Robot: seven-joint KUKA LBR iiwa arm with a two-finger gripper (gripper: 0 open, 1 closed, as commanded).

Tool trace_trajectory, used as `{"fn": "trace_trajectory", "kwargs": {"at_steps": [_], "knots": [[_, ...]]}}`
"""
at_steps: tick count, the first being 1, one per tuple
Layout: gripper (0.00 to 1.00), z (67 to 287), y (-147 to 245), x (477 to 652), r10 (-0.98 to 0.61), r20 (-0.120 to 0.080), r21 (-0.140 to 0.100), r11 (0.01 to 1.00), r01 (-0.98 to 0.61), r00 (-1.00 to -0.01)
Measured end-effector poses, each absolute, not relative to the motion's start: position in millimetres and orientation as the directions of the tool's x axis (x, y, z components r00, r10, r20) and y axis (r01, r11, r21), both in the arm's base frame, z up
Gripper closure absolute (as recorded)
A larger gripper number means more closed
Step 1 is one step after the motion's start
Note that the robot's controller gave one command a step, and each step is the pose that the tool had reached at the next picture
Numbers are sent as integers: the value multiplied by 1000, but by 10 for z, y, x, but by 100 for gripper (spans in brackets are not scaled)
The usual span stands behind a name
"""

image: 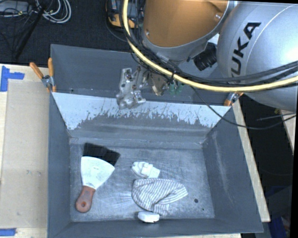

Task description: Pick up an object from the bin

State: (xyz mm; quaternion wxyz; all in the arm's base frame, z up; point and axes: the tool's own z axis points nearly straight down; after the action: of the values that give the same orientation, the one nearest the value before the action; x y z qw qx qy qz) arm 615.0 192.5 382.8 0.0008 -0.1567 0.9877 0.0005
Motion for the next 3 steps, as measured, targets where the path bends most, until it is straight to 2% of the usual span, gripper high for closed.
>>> {"fn": "trace_trajectory", "kwargs": {"at_steps": [1,2,3], "knots": [[100,3909,1941,6155,-304,-5,0,953,-304,-953],[100,3492,1967,6137,-349,-8,0,937,-349,-937],[0,2348,1876,5996,-369,-3,0,929,-369,-929]]}}
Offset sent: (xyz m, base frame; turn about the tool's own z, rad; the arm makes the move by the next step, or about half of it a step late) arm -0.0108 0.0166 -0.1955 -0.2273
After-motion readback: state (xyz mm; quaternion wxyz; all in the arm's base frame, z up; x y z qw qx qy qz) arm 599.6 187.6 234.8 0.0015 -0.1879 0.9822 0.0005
